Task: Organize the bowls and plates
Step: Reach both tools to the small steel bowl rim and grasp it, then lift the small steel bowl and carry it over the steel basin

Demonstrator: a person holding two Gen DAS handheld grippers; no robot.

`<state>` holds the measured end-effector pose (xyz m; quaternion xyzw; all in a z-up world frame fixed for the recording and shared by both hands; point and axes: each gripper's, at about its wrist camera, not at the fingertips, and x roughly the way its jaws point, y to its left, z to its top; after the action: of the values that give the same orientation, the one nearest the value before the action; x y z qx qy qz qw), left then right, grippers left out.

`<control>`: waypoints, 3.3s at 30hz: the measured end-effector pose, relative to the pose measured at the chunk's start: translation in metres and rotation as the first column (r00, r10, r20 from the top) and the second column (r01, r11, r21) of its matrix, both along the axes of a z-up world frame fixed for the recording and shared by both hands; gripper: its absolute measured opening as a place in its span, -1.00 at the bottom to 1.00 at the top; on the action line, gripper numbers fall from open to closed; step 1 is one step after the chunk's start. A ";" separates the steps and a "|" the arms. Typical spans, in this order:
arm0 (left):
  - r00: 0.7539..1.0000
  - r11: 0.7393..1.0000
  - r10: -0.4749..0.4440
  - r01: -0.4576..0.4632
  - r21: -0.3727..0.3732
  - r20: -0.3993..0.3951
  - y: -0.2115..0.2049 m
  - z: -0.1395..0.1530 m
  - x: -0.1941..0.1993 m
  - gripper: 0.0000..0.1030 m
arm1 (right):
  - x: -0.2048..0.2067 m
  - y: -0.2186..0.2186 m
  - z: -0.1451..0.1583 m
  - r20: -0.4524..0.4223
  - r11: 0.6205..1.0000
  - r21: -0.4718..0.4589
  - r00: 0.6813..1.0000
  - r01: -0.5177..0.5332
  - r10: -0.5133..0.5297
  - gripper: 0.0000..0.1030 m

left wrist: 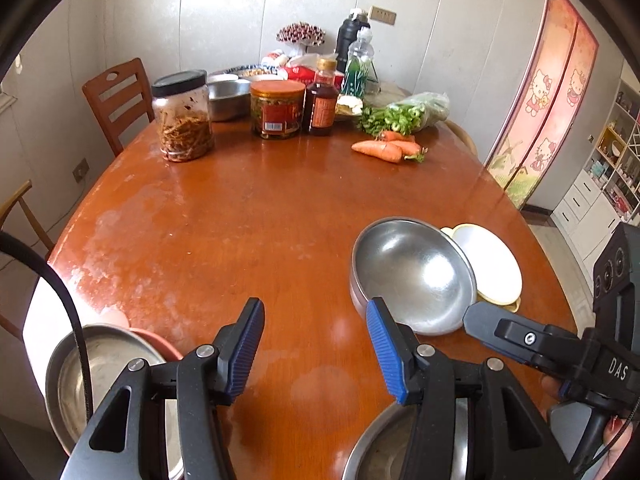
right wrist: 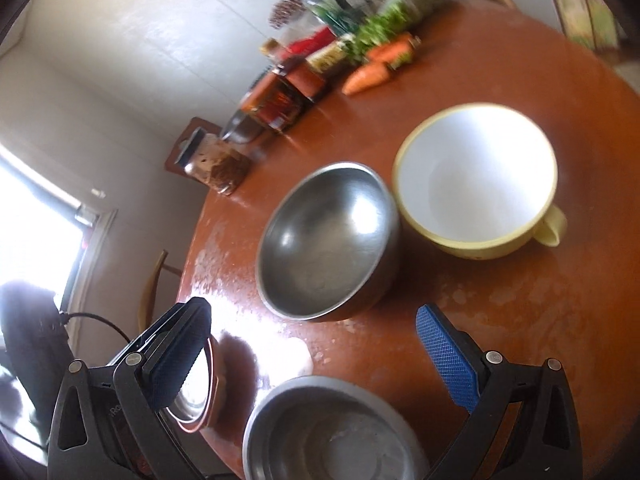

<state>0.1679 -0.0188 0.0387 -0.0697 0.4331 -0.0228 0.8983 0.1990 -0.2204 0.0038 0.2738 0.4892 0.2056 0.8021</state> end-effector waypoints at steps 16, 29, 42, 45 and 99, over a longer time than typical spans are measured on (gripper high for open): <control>0.996 0.999 -0.037 0.039 0.022 -0.078 -0.015 -0.016 0.044 0.03 | 0.022 0.003 -0.013 -0.050 0.999 -0.016 0.998 -0.030 0.030 0.93; 0.989 0.998 -0.054 0.055 -0.001 -0.140 -0.022 -0.034 0.065 0.03 | 0.036 0.009 -0.012 0.008 0.998 -0.047 0.999 -0.044 0.045 0.35; 0.982 0.999 -0.050 0.051 -0.001 -0.183 -0.023 -0.049 0.074 0.03 | 0.037 0.016 -0.013 0.055 0.990 -0.110 0.994 -0.090 0.096 -0.05; 0.981 0.997 -0.074 0.068 -0.036 -0.178 -0.024 -0.048 0.073 -0.02 | 0.037 0.014 -0.011 0.065 0.990 -0.113 0.993 -0.087 0.095 -0.08; 0.998 0.999 -0.045 0.045 0.002 -0.043 -0.035 0.007 -0.016 -0.21 | -0.038 0.021 0.050 0.293 0.962 -0.247 0.938 -0.113 0.185 -0.29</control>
<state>0.1522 -0.0538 0.0456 -0.0589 0.4540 -0.0409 0.8881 0.1612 -0.1991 0.0535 0.1064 0.3951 0.2498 0.8776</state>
